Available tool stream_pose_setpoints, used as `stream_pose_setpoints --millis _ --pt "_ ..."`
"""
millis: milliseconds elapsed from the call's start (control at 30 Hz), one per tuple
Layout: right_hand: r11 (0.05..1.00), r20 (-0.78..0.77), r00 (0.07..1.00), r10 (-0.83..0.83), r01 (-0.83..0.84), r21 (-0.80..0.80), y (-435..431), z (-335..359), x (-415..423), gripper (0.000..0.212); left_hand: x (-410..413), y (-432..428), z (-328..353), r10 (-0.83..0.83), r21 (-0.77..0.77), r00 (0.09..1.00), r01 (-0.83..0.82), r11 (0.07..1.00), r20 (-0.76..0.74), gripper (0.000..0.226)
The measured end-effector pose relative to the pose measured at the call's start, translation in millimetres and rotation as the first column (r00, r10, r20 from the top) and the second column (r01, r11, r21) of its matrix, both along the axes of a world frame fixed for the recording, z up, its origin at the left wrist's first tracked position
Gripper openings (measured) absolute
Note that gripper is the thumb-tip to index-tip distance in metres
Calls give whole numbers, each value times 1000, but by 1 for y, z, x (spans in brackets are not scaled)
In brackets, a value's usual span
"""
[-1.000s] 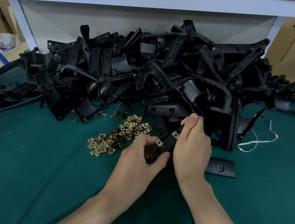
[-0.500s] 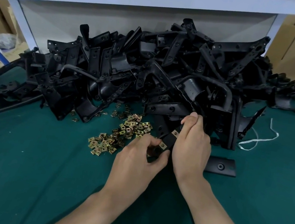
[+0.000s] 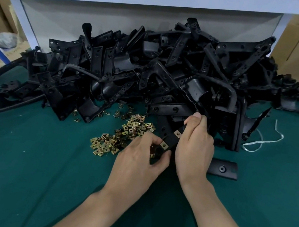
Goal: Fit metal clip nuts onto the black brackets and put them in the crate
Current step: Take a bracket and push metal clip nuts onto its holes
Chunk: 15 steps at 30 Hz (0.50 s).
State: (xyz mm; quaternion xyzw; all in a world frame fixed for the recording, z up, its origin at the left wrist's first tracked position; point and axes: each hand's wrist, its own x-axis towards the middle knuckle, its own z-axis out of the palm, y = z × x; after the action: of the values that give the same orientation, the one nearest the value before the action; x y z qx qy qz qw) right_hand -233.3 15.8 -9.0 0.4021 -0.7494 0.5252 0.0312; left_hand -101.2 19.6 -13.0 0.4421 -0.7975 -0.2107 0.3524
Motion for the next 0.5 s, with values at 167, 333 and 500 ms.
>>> stream_pose_setpoints --millis 167,333,500 --pt "999 17 999 43 -43 -23 -1 -3 -1 44 2 -2 2 -50 -58 998 48 997 -37 22" --pt "989 48 990 130 -126 -71 -1 -2 -4 40 3 -2 0 -45 -89 997 40 995 -55 20" --pt "889 64 893 446 -434 -145 8 6 -13 31 13 -17 1 -18 -50 991 11 999 -132 28"
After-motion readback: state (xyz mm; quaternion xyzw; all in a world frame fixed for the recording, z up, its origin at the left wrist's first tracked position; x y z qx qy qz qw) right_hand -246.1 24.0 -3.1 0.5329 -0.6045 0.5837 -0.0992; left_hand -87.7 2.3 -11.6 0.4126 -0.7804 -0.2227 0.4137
